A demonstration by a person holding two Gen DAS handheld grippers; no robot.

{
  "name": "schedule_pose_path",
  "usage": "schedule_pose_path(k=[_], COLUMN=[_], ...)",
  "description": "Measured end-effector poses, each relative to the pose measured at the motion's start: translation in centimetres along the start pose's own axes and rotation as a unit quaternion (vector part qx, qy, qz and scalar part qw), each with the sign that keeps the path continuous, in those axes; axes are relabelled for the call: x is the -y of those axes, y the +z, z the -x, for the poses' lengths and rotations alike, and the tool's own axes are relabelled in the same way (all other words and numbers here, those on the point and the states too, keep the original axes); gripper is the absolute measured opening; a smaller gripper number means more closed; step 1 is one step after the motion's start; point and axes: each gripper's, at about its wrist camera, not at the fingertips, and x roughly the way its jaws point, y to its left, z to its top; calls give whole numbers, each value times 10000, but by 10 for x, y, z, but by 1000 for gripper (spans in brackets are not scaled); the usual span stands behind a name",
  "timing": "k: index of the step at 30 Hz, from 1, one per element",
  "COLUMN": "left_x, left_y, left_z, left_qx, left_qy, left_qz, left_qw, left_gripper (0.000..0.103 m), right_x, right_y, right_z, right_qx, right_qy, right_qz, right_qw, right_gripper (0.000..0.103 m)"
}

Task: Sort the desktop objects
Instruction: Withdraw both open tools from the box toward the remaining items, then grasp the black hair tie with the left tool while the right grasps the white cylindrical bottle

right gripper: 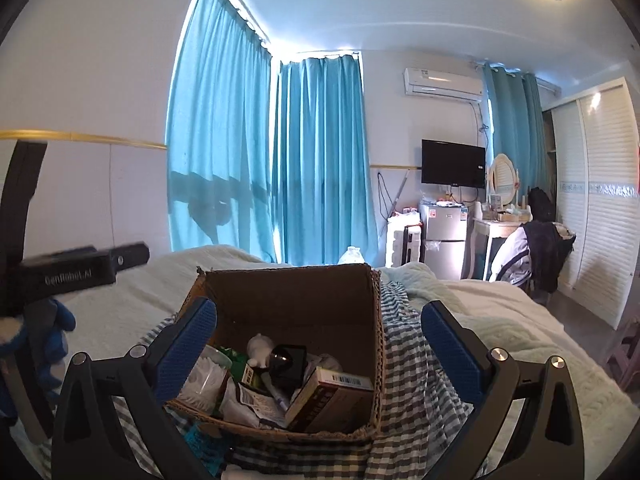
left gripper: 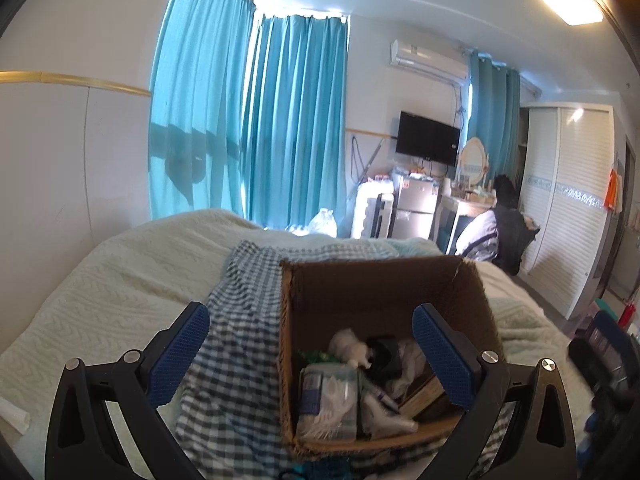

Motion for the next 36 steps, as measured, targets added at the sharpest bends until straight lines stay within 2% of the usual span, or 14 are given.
schedule_pose_path(k=[4, 8, 12, 16, 19, 24, 27, 31, 36], left_x=[-6, -11, -13, -10, -13, -12, -9, -6, -11], left_y=[-21, -44, -68, -82, -95, -120, -133, -146, -157], left_z=[3, 3, -5, -13, -20, -32, -39, -53, -68], left_qx=[-216, -391, -672, -783, -1017, -1231, -1394, -1696, -1964], left_qy=[-29, 84, 79, 97, -2, 173, 190, 102, 43], left_qz=[-26, -70, -106, -157, -32, -232, -378, -587, -513], left_qw=[9998, 9992, 9977, 9968, 9948, 9920, 9893, 9837, 9792], left_gripper=[103, 103, 103, 103, 103, 103, 100, 81, 79], right_x=[8, 5, 5, 2, 4, 0, -3, -7, -26], right_y=[-6, -21, -42, -60, -73, -93, -103, -121, -146], right_z=[7, 8, 7, -1, -8, -18, -22, -33, -52], right_qx=[-155, -390, -644, -989, -1213, -1516, -1704, -2047, -2515], right_qy=[123, 78, 202, 266, 403, 470, 513, 584, 762], right_qz=[-293, -197, -355, -408, -640, -699, -700, -701, -287], right_qw=[9994, 9990, 9971, 9939, 9897, 9849, 9815, 9746, 9644], right_gripper=[103, 103, 103, 103, 103, 103, 103, 103, 103])
